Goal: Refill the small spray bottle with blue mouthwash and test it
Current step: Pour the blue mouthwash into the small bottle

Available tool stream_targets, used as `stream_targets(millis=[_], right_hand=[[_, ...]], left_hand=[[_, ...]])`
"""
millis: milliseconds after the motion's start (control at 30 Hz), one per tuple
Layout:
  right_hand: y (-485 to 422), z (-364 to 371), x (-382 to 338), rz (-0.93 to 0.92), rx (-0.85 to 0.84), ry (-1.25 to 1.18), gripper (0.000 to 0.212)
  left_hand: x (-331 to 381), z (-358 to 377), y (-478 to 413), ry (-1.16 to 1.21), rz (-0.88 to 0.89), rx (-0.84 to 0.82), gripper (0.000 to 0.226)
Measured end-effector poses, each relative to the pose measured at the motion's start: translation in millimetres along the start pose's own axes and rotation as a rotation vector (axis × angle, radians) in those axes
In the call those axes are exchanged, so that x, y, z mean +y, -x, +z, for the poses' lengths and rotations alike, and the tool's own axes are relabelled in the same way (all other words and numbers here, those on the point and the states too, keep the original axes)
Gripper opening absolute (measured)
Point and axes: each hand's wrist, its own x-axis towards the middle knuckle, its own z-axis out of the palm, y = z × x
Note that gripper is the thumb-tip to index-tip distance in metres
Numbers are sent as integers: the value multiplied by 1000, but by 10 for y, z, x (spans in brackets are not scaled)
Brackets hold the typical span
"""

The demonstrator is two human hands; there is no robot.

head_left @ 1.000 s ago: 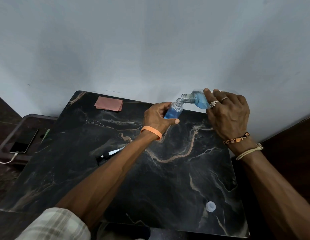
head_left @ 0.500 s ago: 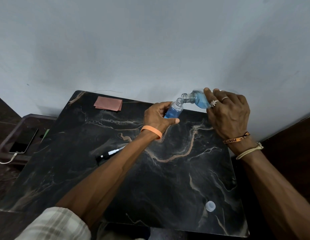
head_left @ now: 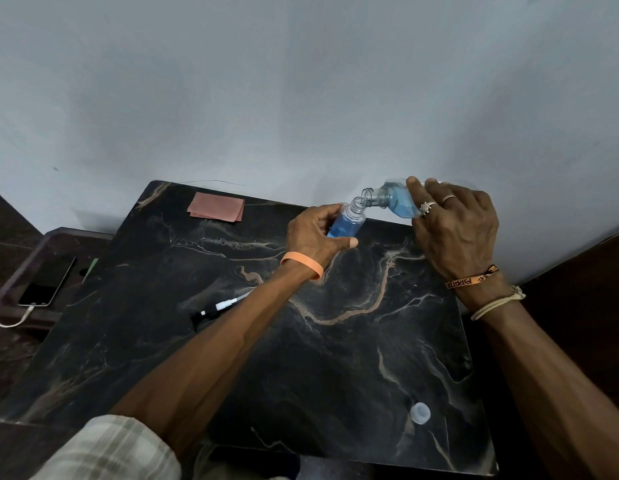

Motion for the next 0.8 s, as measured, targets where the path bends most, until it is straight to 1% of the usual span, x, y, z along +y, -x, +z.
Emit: stream_targets(millis=[800], right_hand=[[-4,66,45,0,-3,10,44]], left_hand=[[10,32,-35,-25,11,-9,64]])
